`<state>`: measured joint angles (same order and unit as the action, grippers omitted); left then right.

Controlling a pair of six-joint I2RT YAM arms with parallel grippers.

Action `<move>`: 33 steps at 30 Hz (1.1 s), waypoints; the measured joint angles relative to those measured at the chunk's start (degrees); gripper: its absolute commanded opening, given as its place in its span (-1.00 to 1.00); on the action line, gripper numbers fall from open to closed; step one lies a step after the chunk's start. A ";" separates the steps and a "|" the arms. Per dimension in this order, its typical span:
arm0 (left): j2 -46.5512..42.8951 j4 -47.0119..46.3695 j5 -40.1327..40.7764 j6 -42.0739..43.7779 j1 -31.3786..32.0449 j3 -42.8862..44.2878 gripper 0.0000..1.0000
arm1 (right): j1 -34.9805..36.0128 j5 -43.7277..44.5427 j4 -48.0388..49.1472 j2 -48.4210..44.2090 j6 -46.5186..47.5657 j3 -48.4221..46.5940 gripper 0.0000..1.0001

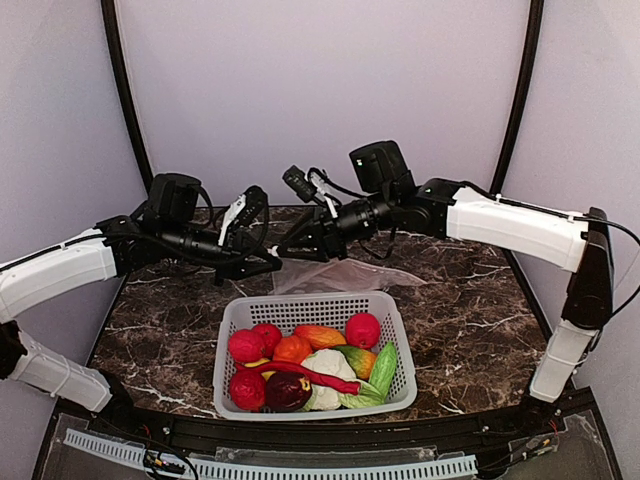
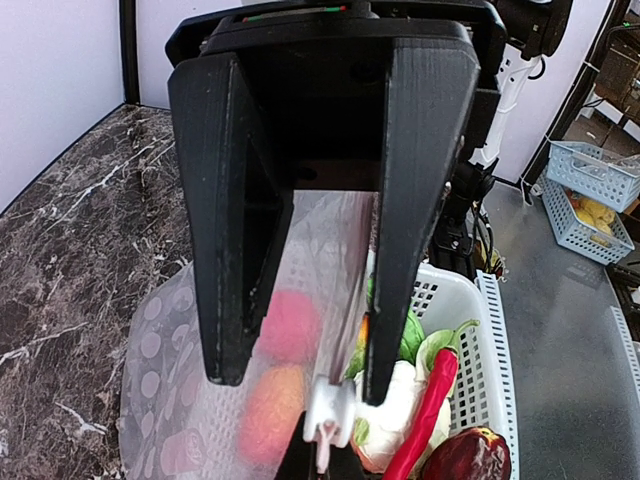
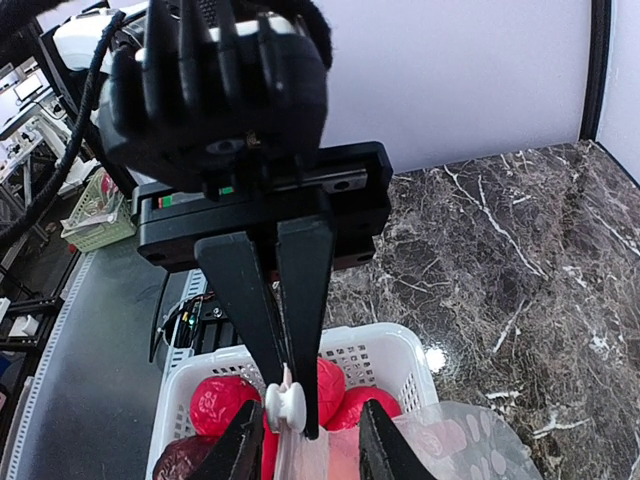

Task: Place the food in the zip-top bag and seal the zipper
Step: Unzip the zipper from the zipper food storage bag.

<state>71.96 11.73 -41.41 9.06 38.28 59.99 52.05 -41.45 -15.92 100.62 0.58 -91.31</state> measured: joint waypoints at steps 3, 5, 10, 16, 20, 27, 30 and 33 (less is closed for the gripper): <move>0.17 0.02 0.00 -0.02 0.00 0.00 -0.99 | 0.09 -0.46 0.79 0.00 -0.26 0.00 -0.46; 0.20 0.02 0.00 -0.02 0.00 0.00 -0.99 | 0.13 -0.79 1.25 0.00 -0.66 0.00 -0.50; 0.24 0.02 0.02 -0.02 0.00 0.00 -0.99 | 0.20 -1.03 1.57 0.02 -1.38 0.00 -0.52; 0.24 0.02 0.09 -0.02 0.00 0.00 -0.99 | 0.22 -1.03 1.92 0.35 -1.79 0.00 -0.53; 0.24 0.07 0.17 -0.02 0.00 0.00 -0.99 | 0.31 -1.03 2.08 0.76 -1.97 0.00 -0.57; 0.24 0.20 0.35 -0.02 0.00 0.00 -0.99 | 0.46 -1.25 2.23 0.79 -2.19 0.00 -0.85; 0.24 0.28 0.48 -0.02 0.00 0.00 -0.99 | 0.46 -1.31 2.25 0.79 -2.27 0.00 -0.96; 0.24 0.31 0.68 -0.04 0.00 0.00 -0.99 | 0.46 -1.25 2.23 0.79 -2.47 0.00 -1.00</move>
<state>72.20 12.03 -40.73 9.02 38.28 59.99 52.51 -42.70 -13.69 101.41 -1.89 -91.31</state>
